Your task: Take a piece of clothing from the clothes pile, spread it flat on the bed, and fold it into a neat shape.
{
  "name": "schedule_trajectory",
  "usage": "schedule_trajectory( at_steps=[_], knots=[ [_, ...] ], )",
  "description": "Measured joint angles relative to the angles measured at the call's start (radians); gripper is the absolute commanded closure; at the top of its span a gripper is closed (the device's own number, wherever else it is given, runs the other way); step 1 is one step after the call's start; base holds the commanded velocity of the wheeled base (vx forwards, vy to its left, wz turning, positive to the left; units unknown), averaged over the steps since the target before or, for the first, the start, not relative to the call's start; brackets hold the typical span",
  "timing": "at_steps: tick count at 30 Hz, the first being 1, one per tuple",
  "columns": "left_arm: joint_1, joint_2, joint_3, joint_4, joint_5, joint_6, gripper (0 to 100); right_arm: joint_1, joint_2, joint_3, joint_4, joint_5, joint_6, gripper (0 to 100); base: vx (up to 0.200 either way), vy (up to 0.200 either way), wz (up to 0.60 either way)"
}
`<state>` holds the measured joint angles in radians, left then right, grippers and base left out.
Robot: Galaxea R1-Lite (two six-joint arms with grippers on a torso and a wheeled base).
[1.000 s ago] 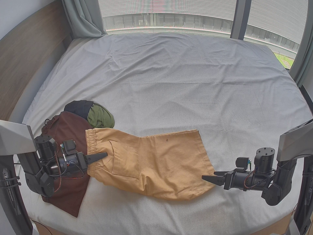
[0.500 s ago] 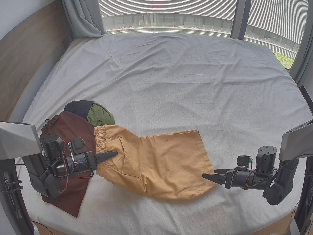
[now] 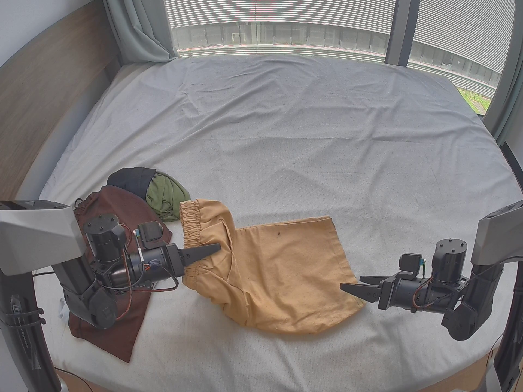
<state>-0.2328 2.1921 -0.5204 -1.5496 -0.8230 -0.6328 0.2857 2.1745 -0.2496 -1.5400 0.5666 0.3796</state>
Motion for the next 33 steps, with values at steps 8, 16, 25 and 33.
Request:
schedule_trajectory(
  at_steps=[8,16,25,33],
  knots=[
    [-0.075,0.012,-0.046,0.000,0.069,-0.052,100,-0.006,-0.013,-0.009,0.000,0.000,0.001,0,0.000,0.000,0.00],
    [-0.147,0.058,-0.108,0.004,0.078,-0.111,100,-0.023,-0.022,-0.029,-0.001,-0.001,0.005,0,0.000,0.000,0.00],
    [-0.220,0.137,-0.183,0.003,0.113,-0.145,100,-0.035,-0.028,-0.043,-0.001,-0.001,0.009,0,0.000,0.000,0.00],
    [-0.259,0.190,-0.248,0.004,0.131,-0.186,100,-0.052,-0.029,-0.061,0.000,-0.001,0.014,0,0.000,0.000,0.00]
  ],
)
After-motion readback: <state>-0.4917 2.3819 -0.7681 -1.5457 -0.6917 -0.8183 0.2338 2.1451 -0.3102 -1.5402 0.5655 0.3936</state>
